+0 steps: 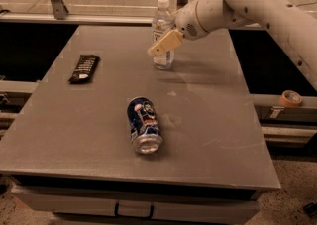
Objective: Pick blue plastic bottle
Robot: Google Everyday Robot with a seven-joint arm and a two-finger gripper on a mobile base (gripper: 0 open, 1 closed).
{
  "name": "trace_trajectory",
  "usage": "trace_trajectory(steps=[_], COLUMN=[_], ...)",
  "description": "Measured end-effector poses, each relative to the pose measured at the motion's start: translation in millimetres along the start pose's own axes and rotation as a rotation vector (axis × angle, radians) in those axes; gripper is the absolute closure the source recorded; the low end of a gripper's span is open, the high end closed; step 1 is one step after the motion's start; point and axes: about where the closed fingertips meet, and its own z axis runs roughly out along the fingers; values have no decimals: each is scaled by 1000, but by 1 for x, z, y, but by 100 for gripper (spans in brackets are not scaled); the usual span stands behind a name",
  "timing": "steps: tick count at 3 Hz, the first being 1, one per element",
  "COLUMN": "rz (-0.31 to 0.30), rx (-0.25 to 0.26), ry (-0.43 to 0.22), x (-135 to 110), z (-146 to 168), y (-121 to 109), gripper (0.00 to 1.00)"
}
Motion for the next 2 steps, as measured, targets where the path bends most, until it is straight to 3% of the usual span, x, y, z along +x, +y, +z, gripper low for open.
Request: trace_trajectory(steps=[1,2], rz=[19,12], rx=[-38,-161], ry=[-59,-135], x=[2,-11], z=[4,12], y=[-3,24], gripper=[42,64])
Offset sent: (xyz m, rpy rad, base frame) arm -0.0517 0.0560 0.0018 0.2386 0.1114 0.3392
